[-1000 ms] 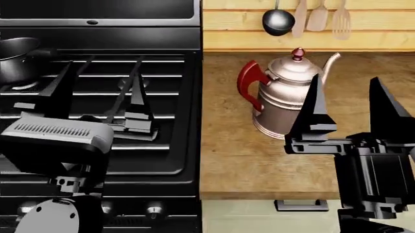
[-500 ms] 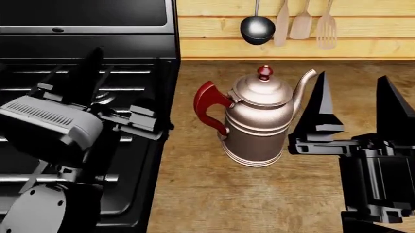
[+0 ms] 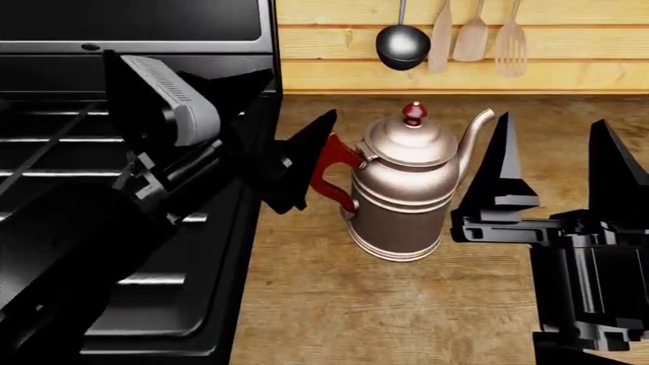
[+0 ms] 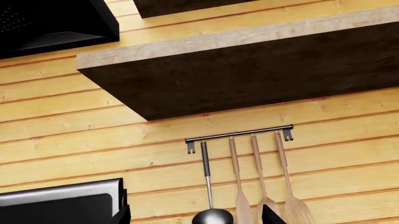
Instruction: Pick the kettle from the counter and place it on a stove burner. Then turn the burner on.
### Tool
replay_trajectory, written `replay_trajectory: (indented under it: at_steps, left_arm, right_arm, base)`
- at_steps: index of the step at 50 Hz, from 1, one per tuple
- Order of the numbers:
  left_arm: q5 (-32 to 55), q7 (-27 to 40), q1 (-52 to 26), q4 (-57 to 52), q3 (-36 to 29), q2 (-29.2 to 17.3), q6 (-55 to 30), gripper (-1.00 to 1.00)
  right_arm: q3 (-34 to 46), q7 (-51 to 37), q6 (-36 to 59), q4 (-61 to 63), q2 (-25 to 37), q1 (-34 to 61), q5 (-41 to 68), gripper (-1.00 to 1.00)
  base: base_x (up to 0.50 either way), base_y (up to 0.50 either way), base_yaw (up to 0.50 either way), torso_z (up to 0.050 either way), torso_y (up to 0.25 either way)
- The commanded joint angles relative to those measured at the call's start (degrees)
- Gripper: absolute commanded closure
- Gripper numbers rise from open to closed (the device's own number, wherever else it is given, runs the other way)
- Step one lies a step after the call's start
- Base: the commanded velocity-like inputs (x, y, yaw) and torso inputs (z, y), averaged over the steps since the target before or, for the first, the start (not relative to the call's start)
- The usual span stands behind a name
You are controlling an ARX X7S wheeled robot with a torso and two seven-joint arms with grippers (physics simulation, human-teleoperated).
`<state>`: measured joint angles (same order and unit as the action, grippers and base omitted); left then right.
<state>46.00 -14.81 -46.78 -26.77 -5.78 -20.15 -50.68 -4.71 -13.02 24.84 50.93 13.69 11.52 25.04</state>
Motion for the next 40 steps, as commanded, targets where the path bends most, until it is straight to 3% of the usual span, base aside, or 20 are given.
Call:
replay_trajectory:
  at_steps: [1, 40]
  left_arm:
    - [0.5, -3.7, -4.0, 4.7, -4.3, -3.0, -3.5, -1.0]
    - [-6.5, -10.4, -5.5, 19.1, -13.8, 0.5, 3.5, -1.0]
  right_arm:
    - [0.7, -1.1, -0.7, -0.4, 1.0, -0.1, 0.3, -1.0]
    - [1.8, -3.4, -2.3, -1.4, 3.3, 0.1, 2.0, -1.0]
  base:
    - [0.0, 0.0, 0.0, 0.0, 0.0]
    - [0.0, 0.0, 0.0, 0.0, 0.0]
